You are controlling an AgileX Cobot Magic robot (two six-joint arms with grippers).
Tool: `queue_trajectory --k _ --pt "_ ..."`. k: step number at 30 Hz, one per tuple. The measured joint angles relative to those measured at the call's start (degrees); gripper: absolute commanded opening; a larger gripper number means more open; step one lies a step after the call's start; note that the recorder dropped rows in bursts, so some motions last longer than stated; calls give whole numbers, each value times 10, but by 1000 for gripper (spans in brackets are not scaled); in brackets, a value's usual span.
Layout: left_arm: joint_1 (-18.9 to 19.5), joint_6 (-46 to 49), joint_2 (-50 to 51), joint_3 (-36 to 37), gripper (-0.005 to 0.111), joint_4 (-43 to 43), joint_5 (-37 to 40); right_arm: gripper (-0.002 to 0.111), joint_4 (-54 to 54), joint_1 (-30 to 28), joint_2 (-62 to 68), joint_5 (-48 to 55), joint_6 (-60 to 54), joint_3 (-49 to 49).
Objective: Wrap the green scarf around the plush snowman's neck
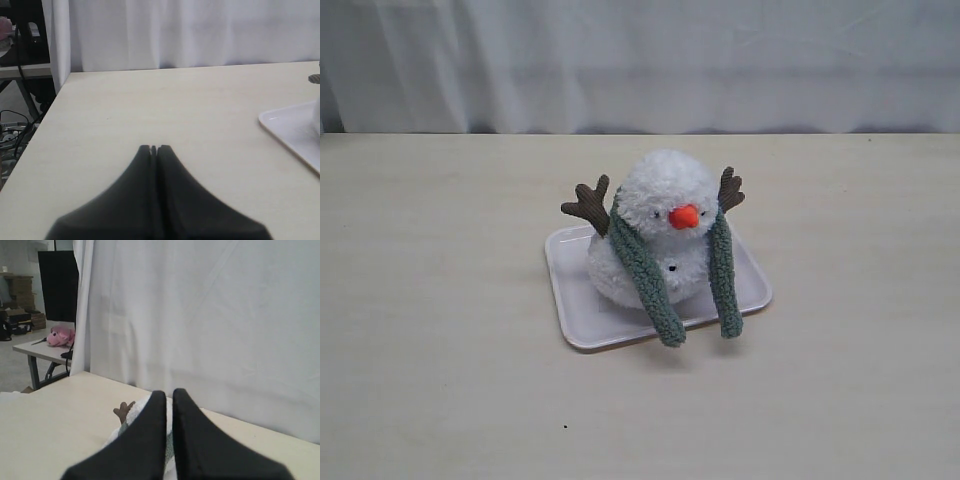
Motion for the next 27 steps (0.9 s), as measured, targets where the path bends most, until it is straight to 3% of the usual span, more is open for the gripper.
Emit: queue_trajectory --k 27 --pt "0 4 0 0 0 0 0 4 0 0 0 19 0 0"
